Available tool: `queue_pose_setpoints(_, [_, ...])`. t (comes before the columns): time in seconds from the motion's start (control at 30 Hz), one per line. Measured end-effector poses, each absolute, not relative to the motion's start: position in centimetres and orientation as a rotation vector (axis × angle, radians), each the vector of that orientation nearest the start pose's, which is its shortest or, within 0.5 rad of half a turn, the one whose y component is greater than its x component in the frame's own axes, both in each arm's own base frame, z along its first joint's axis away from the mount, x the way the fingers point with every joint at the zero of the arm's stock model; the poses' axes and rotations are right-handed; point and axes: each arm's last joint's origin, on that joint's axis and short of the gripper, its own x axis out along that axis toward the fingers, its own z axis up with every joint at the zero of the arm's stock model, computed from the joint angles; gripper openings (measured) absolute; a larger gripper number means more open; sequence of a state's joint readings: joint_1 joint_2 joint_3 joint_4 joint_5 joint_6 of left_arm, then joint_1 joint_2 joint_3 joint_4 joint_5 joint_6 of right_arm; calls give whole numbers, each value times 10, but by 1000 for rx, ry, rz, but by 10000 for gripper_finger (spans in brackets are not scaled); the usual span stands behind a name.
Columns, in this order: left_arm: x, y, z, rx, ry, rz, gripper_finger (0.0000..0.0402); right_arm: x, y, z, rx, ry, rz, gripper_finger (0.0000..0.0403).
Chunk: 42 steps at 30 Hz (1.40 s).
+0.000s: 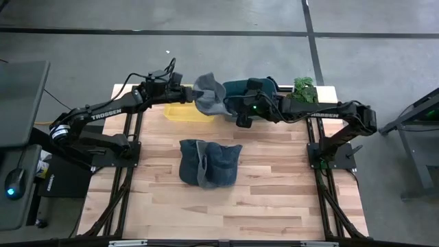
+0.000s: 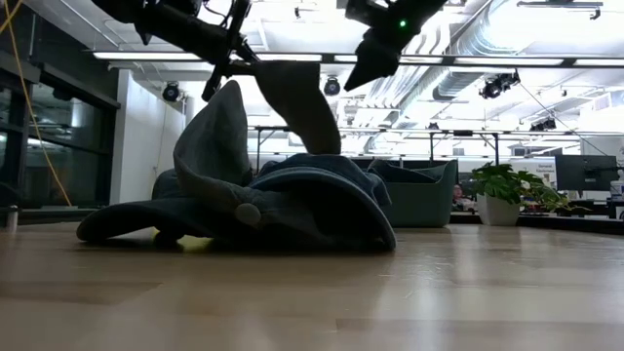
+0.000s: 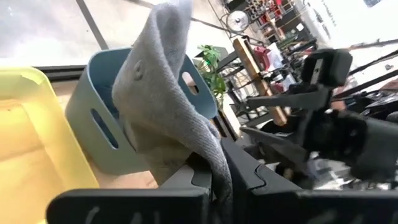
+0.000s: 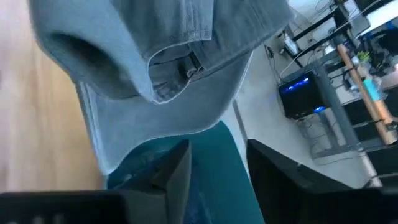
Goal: Pick & Place hat
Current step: Put the right gray cap into the yellow bin
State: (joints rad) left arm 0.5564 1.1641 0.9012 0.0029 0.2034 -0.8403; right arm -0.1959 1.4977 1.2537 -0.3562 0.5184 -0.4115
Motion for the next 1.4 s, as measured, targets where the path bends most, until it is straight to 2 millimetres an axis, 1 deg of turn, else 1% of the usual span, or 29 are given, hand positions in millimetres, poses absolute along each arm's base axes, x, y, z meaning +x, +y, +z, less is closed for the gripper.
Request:
queue_pose_setpoints(0.1, [221,136,317,-868,84,443,9,312,-76,318,-429,744,-579,188])
queue_pose_setpoints(0.17, [215,140,321,-853,65,433,9,305,-75,323,-394,743,-591,203])
queue_pose_setpoints(0.27, [209,147,330,-827,6,372,9,294,-73,329,-347,747,-605,218])
queue_pose_setpoints(0.4, [202,155,339,-795,-54,283,9,282,-71,332,-307,785,-604,224])
queue_pose_setpoints(0.53, [191,166,336,-791,-19,253,9,272,-69,330,-268,837,-611,221])
queue_pose_setpoints(0.7, [180,179,335,-773,-5,202,9,267,-67,325,-221,897,-602,222])
queue_pose_setpoints(0.9, [178,191,327,-789,29,163,9,266,-67,323,-172,905,-612,220])
queue_pose_setpoints(1.17, [190,204,307,-811,90,134,9,265,-66,323,-137,901,-629,221])
queue_pose_setpoints(1.4, [192,207,303,-799,102,120,9,261,-65,319,-84,944,-636,222])
